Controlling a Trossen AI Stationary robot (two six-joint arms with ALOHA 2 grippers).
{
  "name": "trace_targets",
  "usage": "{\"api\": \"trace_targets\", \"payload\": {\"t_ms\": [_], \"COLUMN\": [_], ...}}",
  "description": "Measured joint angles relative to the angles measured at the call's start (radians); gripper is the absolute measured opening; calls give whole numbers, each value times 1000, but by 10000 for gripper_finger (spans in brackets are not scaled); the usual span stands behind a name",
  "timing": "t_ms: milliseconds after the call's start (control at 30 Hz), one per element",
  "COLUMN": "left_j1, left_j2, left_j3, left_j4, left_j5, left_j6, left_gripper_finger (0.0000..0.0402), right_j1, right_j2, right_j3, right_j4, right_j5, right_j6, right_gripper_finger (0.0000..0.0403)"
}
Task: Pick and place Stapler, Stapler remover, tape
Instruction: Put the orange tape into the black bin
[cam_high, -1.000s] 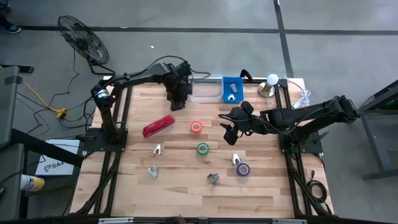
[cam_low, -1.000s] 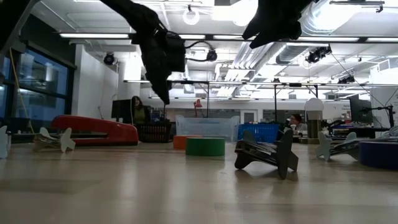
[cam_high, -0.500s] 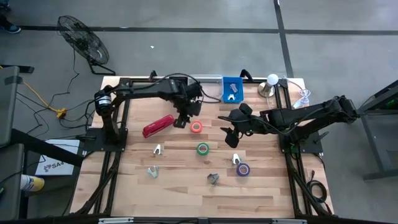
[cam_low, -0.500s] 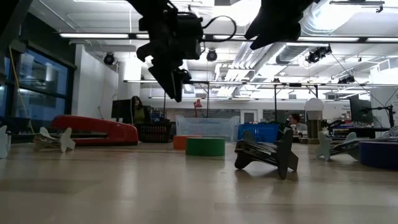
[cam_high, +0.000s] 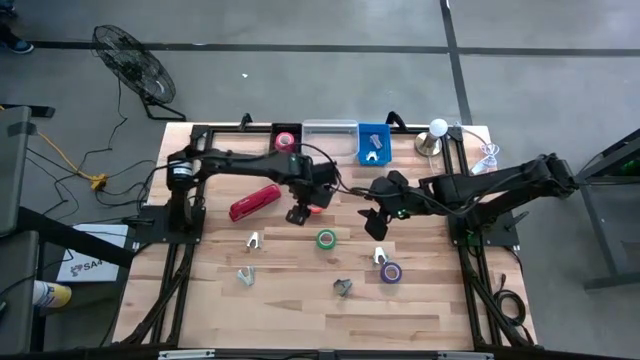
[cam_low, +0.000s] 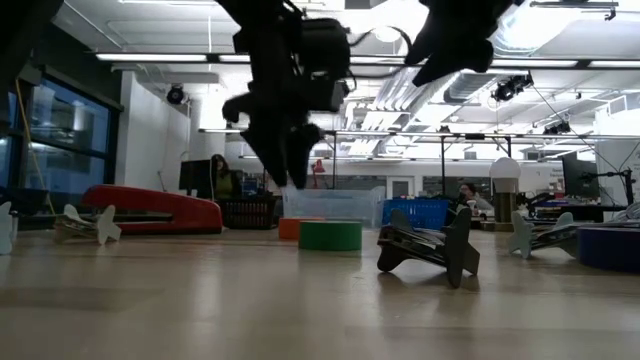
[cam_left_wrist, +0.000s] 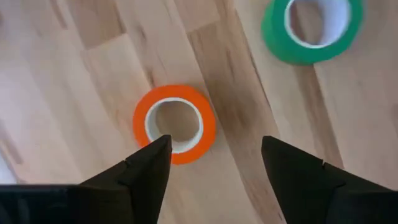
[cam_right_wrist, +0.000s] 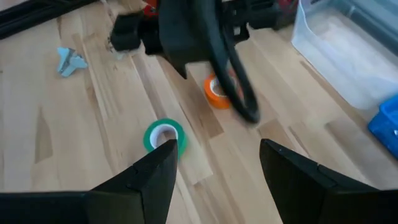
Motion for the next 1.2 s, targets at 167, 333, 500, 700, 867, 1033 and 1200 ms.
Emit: {"api": "trace_targets", "payload": {"t_ms": [167, 333, 500, 700, 867, 1033, 1200], "left_j1": [3, 3, 3, 3, 3, 3, 3], "left_j2": [48, 91, 123, 131, 131, 131, 131], "left_j3": [-1, -1, 1, 0, 0, 0, 0], "left_j4": [30, 26, 38, 64, 51, 36, 19], "left_j5": [-15, -24, -34, -75, -86, -85, -84], "left_j6": [-90, -113, -157, -211, -215, -237, -241], "left_gripper_finger": [247, 247, 247, 221, 157, 77, 31], "right_j1": [2, 2, 2, 2, 2, 2, 2], "right_j2": [-40, -89, -137, -170, -174, -174, -174], "right_j3": [0, 0, 0, 0, 0, 0, 0], "right_j4": [-55, -77, -95, -103, -115, -122, -122], "right_j5": [-3, 0, 12, 16, 16, 16, 16], "right_j6": [34, 42, 42, 37, 36, 34, 26], "right_gripper_finger": [220, 220, 220, 220, 220, 220, 220]}}
